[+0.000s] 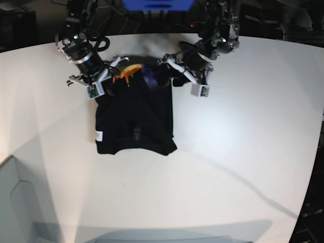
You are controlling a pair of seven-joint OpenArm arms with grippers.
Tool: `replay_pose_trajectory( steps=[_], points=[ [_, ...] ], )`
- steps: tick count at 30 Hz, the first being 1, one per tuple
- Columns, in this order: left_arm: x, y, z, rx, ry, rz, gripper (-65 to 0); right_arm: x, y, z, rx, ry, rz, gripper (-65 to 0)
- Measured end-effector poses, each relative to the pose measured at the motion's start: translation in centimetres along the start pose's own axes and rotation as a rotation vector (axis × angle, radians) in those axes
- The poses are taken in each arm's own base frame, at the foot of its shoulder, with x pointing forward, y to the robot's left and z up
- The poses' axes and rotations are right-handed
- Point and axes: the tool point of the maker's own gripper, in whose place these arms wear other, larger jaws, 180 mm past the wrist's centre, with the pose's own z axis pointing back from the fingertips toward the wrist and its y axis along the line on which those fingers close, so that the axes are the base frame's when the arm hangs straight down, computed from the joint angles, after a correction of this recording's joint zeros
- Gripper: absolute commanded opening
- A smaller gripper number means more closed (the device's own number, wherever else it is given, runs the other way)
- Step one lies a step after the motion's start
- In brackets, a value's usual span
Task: Fold the T-shirt properly
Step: 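Grasp the printed end with both grippers and square the folded shirt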
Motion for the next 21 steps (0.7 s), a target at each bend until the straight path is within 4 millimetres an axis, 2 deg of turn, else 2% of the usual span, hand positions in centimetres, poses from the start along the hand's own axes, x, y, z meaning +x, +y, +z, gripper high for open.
replay_pose_trajectory(
  steps=[4,8,13,21],
  points=[
    [-0.2,-0.3,-0.1,-0.007,0.008,0.0,-19.3,0.0,0.0,0.0,-0.001,0.002,0.002,-63.2],
    [0.1,-0.2,-0.2,-0.004,-0.001,-0.005,-18.1,-0.1,0.0,0.0,-0.001,0.002,0.001,-63.1],
    [-1.0,0.0,-1.2,-0.006,0.042,0.006,-24.0,-0.1,0.0,0.0,0.0,0.003,0.001,-63.1],
    [-1.0,-0.6,-1.8,-0.025,0.047,-0.013,-38.2,-0.9,-0.3,-0.2,0.006,0.02,0.004,-63.1]
  ],
)
